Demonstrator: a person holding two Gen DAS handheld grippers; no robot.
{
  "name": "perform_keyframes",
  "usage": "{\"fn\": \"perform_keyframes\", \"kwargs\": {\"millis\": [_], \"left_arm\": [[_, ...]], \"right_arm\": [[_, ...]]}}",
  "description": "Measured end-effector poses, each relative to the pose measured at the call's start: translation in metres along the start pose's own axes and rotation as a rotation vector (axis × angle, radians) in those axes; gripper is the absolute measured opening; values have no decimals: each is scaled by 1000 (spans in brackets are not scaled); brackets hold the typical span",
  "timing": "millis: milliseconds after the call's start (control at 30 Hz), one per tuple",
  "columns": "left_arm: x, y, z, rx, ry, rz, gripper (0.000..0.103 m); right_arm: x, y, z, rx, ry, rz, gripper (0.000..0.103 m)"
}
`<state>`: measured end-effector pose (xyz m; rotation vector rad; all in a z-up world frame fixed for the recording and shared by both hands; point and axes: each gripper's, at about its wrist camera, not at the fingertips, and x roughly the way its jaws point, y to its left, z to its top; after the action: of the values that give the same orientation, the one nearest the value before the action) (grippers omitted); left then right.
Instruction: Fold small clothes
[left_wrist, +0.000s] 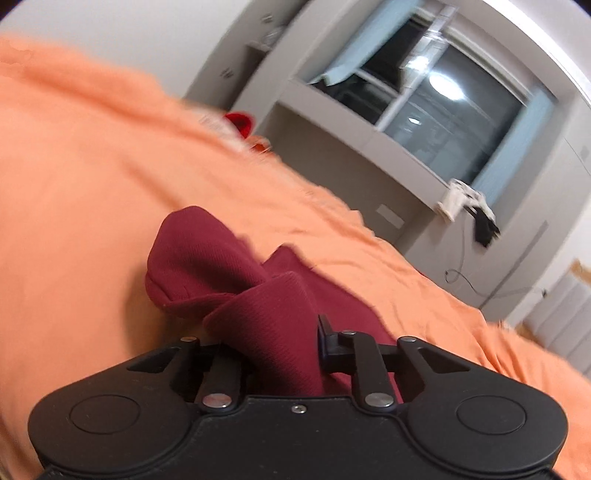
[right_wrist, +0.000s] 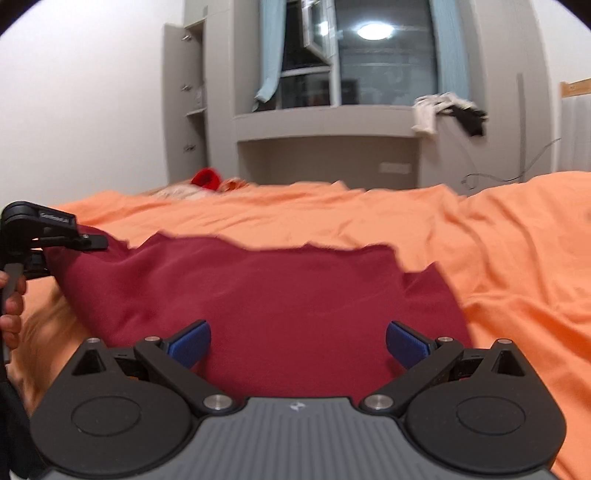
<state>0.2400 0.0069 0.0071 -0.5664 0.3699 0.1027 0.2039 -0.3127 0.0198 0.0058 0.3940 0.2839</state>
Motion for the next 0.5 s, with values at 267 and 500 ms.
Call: {"fn": "perform_keyframes", "kwargs": {"millis": [267, 500], "left_arm": [[-1, -104, 23, 382, -12, -150, 16], [-11, -193, -29, 739, 59, -312, 16]], "right_arm": [[-15, -42, 24, 156, -72, -98, 103], [-23, -87, 36, 246, -97, -213, 103]]}}
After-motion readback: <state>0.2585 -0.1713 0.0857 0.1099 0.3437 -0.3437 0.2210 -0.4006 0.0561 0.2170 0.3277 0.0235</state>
